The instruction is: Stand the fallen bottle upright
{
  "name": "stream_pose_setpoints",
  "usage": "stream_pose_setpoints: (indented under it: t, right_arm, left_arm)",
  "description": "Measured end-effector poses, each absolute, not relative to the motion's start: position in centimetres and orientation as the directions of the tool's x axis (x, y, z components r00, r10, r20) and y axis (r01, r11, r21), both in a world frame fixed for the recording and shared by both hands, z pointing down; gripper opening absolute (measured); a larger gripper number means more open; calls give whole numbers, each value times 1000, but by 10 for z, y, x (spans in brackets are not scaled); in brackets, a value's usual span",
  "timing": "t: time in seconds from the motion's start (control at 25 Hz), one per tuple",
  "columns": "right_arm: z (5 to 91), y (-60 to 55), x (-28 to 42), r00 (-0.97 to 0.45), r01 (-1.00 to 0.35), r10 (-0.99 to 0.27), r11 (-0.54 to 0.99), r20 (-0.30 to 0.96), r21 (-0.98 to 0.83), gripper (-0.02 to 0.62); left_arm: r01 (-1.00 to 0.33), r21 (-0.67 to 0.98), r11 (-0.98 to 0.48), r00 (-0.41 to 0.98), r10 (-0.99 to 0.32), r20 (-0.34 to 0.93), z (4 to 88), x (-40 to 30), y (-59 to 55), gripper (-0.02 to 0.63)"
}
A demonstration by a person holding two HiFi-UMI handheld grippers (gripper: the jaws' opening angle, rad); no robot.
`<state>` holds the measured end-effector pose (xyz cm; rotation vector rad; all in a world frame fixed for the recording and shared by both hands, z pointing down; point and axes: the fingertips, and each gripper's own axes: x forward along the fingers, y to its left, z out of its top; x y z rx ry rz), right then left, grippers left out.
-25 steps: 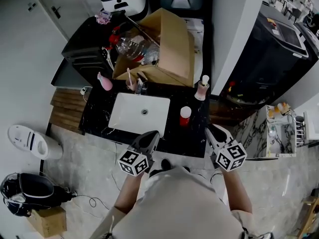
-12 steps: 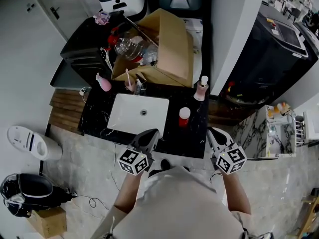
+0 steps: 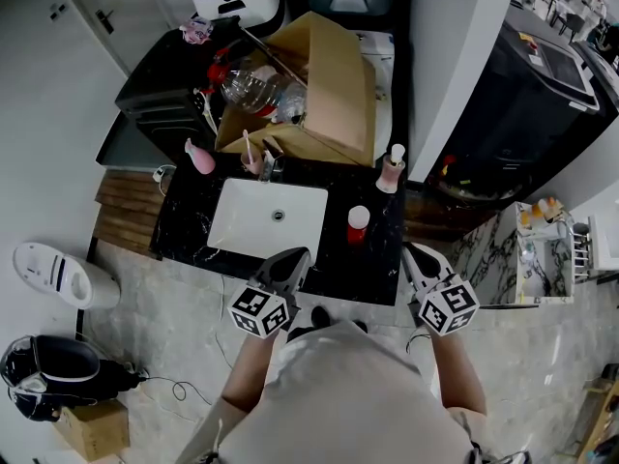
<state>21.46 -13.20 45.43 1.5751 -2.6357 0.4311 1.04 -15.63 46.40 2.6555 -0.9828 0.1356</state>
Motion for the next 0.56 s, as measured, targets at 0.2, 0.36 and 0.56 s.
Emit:
stream_pose_setpoints:
  t: [0.2, 0.36, 0.56]
  right_arm:
    - [456, -131, 210, -495, -864, -849, 458, 186, -209, 29]
    - [457, -129, 209, -497, -863, -846, 459, 191, -212, 29]
    - [456, -129, 207, -502, -860, -845, 464, 186, -213, 29]
  left_arm:
    - [-651, 257, -714, 758, -622, 194, 466, 7, -157, 8]
    - [-655, 263, -708, 755, -625, 199, 469, 4, -155, 8]
    - [-657, 267, -705, 753, -626, 202, 472, 2, -154, 8]
